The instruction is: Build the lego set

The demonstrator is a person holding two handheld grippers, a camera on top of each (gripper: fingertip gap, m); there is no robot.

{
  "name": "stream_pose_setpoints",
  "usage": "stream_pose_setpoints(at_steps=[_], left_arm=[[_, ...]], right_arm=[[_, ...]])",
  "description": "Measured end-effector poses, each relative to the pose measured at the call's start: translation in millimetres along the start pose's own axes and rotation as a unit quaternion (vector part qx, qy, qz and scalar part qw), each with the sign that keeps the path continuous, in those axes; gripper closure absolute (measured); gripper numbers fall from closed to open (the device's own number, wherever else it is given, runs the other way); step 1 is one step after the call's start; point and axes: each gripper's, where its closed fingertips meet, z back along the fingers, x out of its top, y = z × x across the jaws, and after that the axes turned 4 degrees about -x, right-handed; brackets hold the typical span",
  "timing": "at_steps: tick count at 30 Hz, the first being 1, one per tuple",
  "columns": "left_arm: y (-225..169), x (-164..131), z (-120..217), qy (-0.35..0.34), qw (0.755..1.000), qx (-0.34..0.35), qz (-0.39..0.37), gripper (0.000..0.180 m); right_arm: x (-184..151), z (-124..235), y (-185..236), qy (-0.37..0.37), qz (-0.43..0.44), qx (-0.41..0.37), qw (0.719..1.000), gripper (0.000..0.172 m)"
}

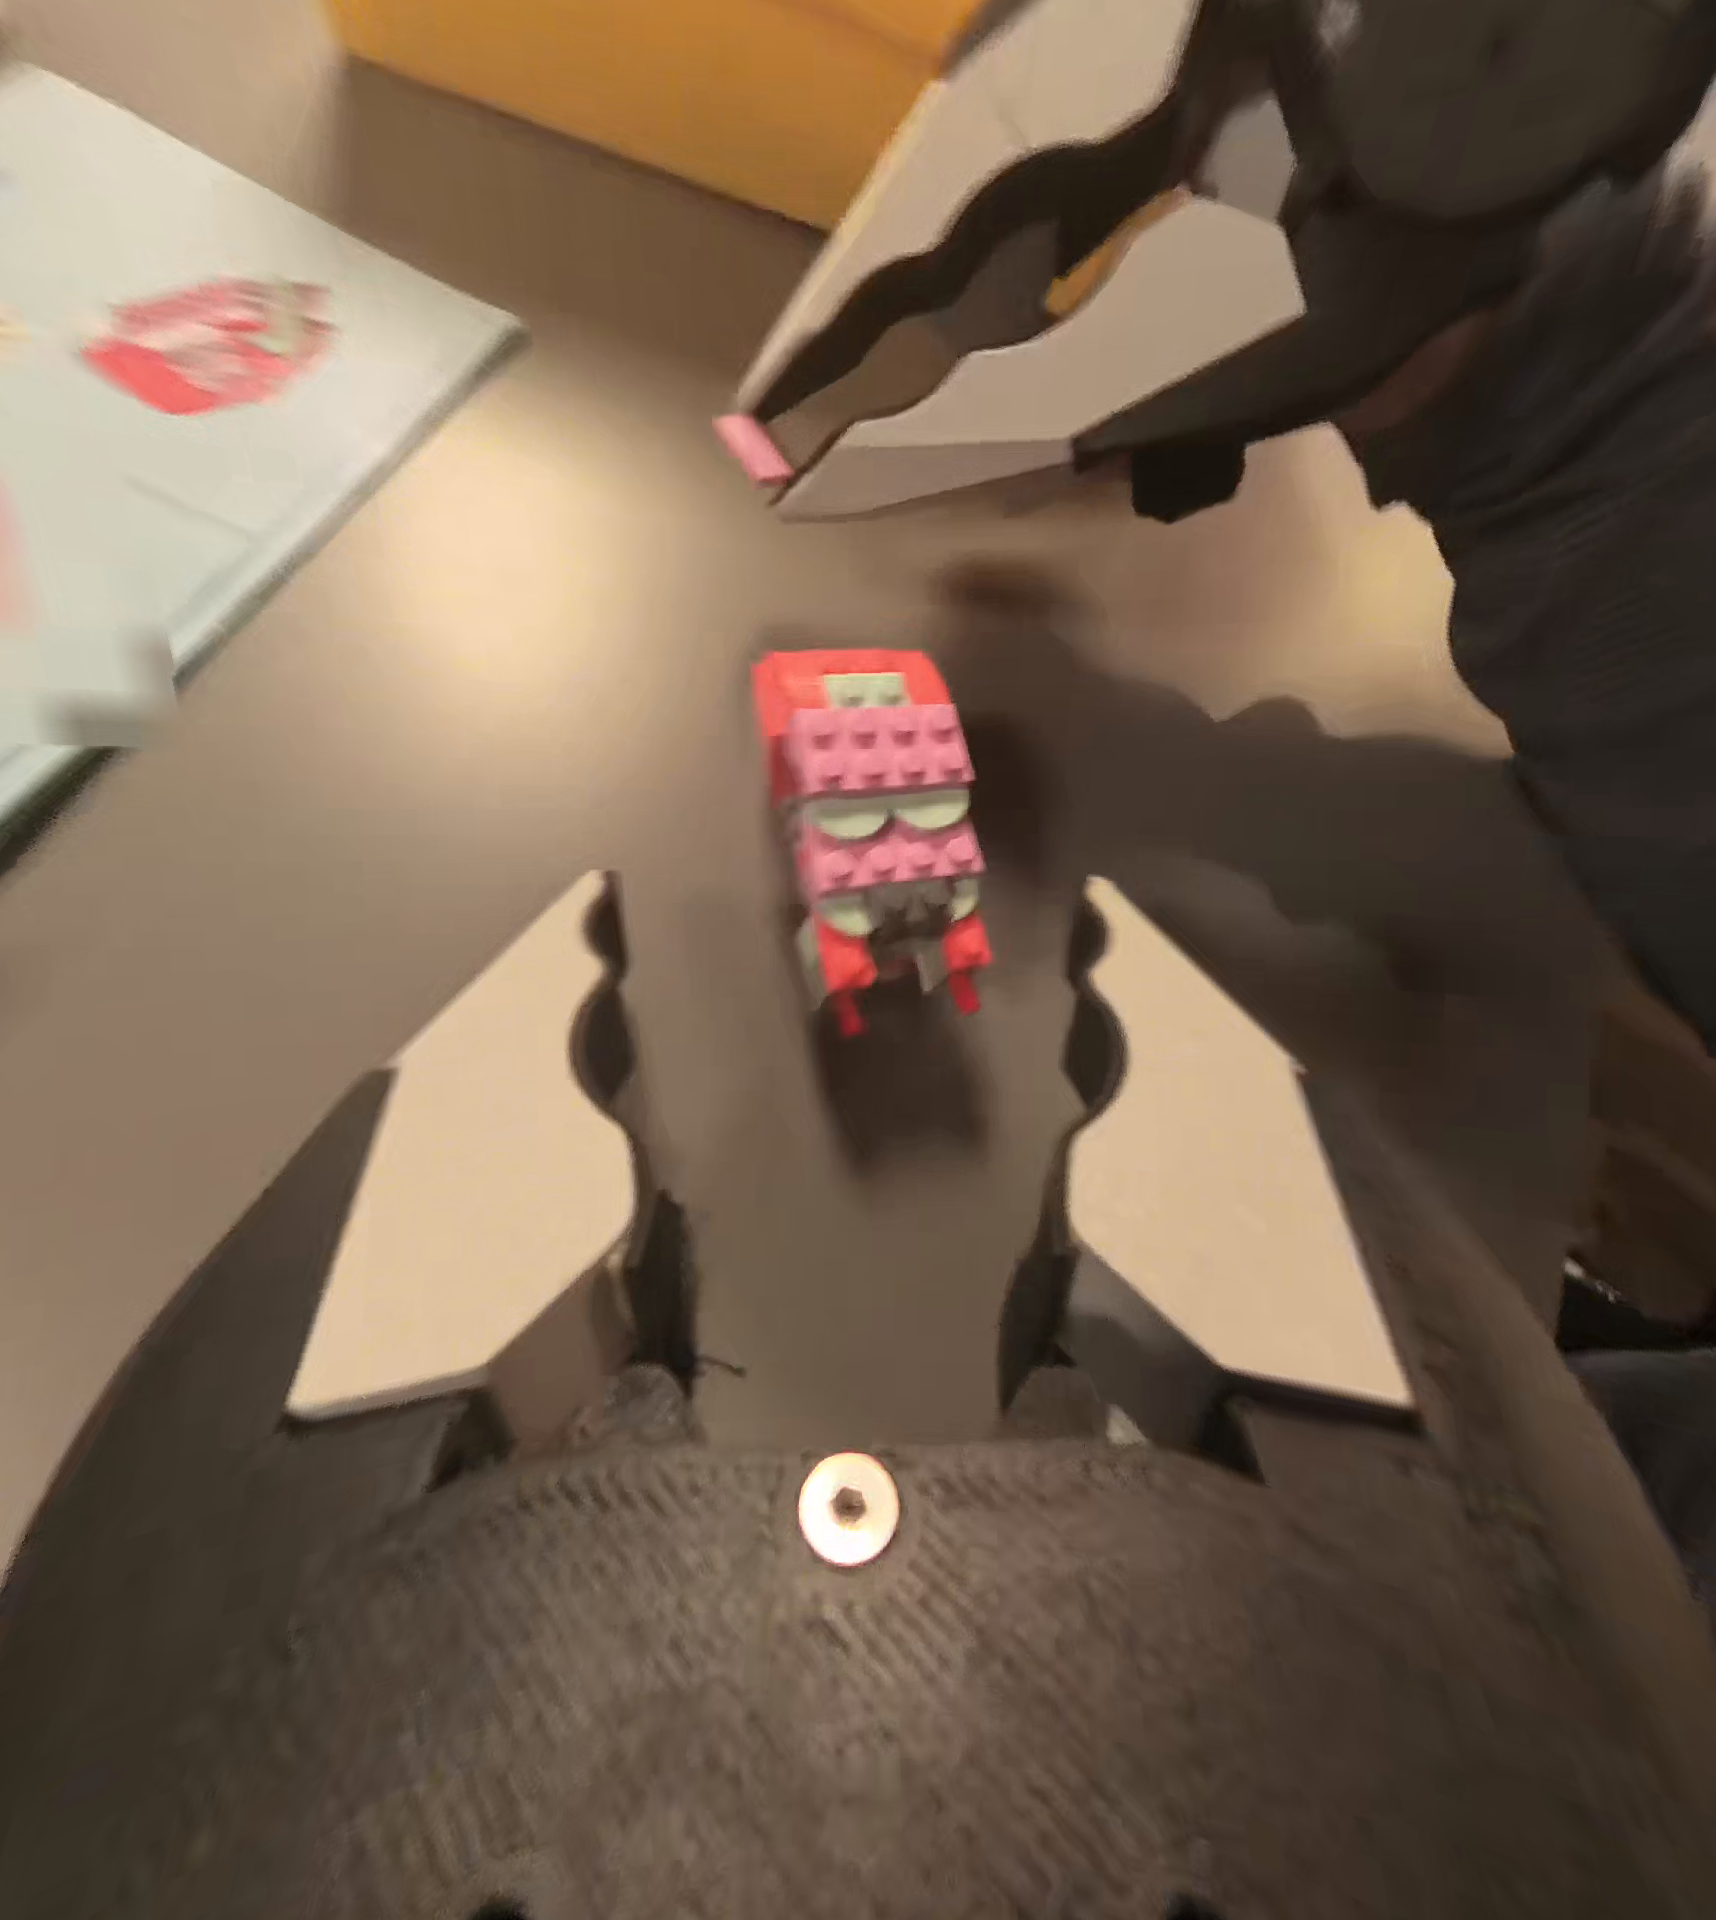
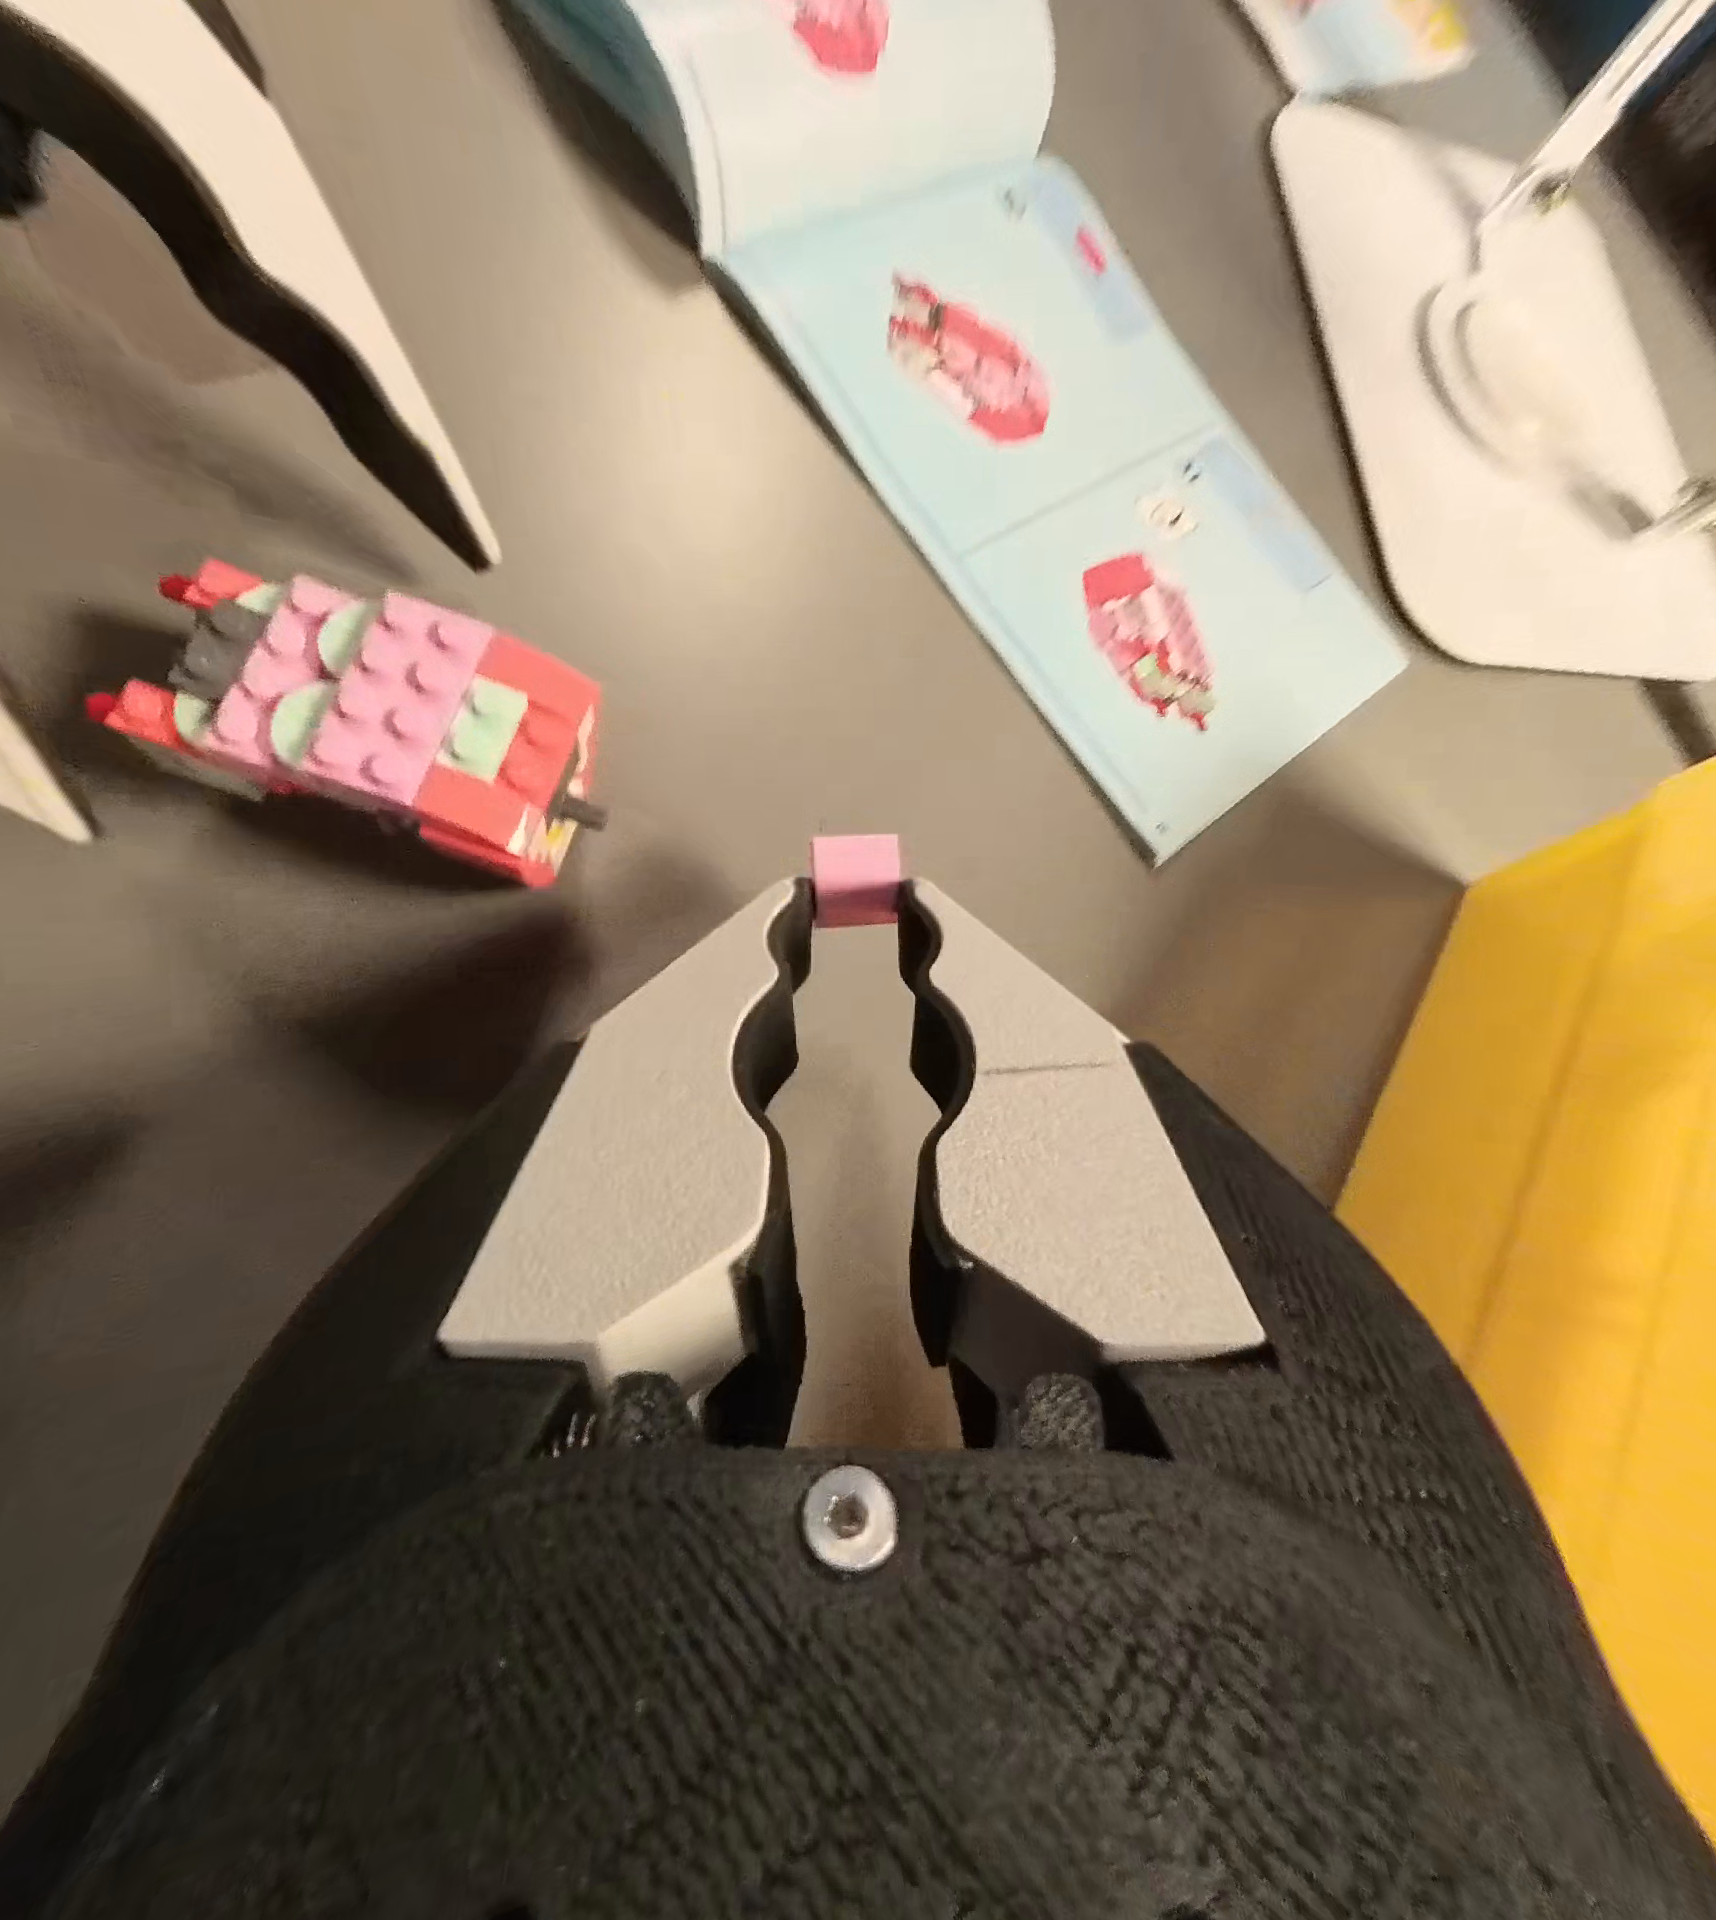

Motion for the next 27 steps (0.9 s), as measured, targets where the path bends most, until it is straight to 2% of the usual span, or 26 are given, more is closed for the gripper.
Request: stream_pose_setpoints(at_steps=[1, 3, 7, 10, 13, 18, 27], left_arm=[[-3.5, -1.6, -6.0, 0.006, 1.000, -0.009, -0.005, 0.101], [-8.8, -7.0, -15.5, 0.021, 1.000, -0.015, -0.009, 0.102], [-3.6, -9.8, -25.4, 0.030, 0.999, 0.031, -0.030, 0.103], [2.5, -9.9, -28.8, 0.042, 0.996, 0.063, -0.053, 0.118], [2.6, -12.1, -28.5, 0.052, 0.994, 0.061, -0.079, 0.141], [6.9, -17.4, -20.8, 0.079, 0.992, 0.012, -0.098, 0.143], [32.6, -25.1, 1.1, 0.110, 0.984, -0.025, -0.135, 0.145]], right_arm=[[-4.9, 0.3, 3.1, 0.013, -0.004, 0.013, 1.000, 0.157], [-13.5, 2.3, 10.2, 0.038, -0.011, 0.038, 0.999, 0.157], [-24.5, 2.9, 21.5, 0.067, -0.004, 0.069, 0.995, 0.157], [-25.7, 2.4, 25.3, 0.067, -0.004, 0.081, 0.994, 0.157], [-25.8, 2.7, 26.0, 0.066, -0.007, 0.084, 0.994, 0.157], [-25.9, 3.3, 26.6, 0.066, -0.010, 0.086, 0.994, 0.157], [-25.4, 2.7, 25.8, 0.056, -0.031, 0.094, 0.993, 0.156]])
